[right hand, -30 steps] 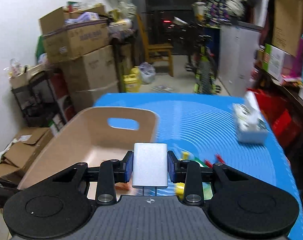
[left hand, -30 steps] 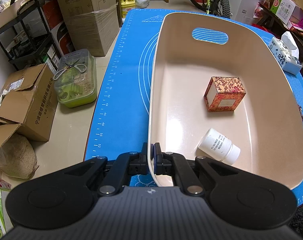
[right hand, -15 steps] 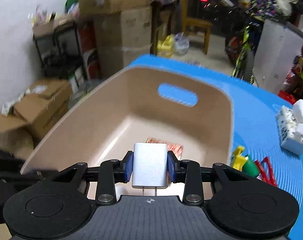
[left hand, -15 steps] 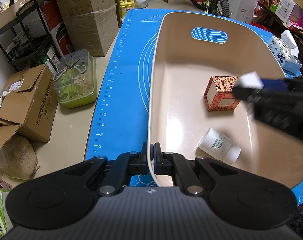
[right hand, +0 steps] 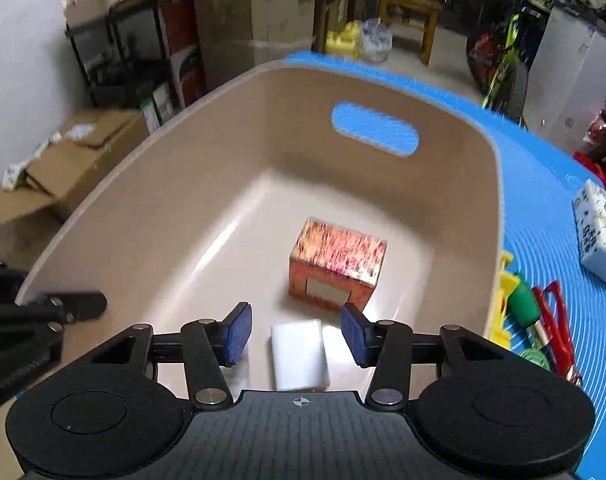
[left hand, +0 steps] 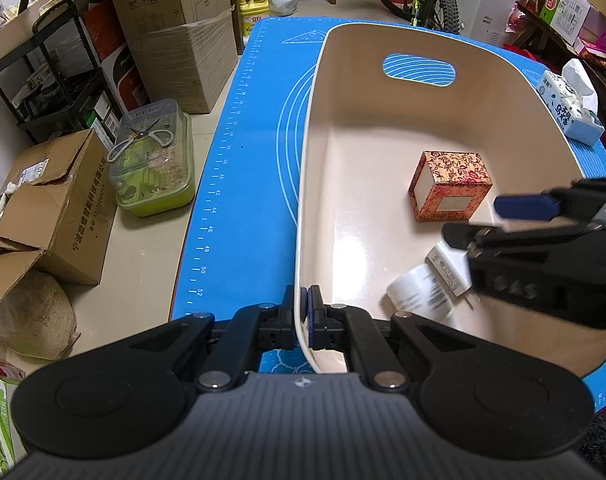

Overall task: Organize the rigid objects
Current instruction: 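Carry the white charger plug into the basket and release it, then grasp the black earbud case with the right gripper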

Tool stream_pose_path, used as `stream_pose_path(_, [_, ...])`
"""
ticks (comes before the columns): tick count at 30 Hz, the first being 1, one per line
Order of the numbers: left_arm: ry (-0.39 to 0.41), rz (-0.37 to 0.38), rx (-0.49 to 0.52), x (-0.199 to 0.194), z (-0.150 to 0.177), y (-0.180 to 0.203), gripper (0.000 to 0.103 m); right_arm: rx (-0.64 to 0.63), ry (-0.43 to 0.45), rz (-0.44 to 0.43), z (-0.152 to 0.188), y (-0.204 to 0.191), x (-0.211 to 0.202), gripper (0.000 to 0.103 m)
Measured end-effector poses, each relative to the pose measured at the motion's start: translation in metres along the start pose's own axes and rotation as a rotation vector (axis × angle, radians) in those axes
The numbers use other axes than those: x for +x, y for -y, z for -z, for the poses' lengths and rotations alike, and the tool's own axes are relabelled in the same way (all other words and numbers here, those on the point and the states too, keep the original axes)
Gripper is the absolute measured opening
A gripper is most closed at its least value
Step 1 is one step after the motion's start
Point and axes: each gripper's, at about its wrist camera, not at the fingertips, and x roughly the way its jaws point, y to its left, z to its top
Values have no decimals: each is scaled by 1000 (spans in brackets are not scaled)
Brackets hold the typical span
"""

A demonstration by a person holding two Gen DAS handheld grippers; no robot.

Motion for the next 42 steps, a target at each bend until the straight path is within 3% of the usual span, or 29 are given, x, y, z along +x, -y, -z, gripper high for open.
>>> stream_pose_path(9, [-2,0,-1,0,-1,0,7,55,184,29,-7,43,-59,61])
stream_pose_path(17, [-1,0,-1,0,-1,0,7,136,269,140,10,97,-86,64])
stream_pose_path(26, [-1,0,-1,0,-1,0,7,220,199,152,56,141,-59,66])
stream_pose_path(33, [-3,0,4,0,-1,0,7,203,133,129,78,138,-24,69])
stream_pose_path(42, [-3,0,6,-1,-1,1,7,169,82,123,80,124,17,68])
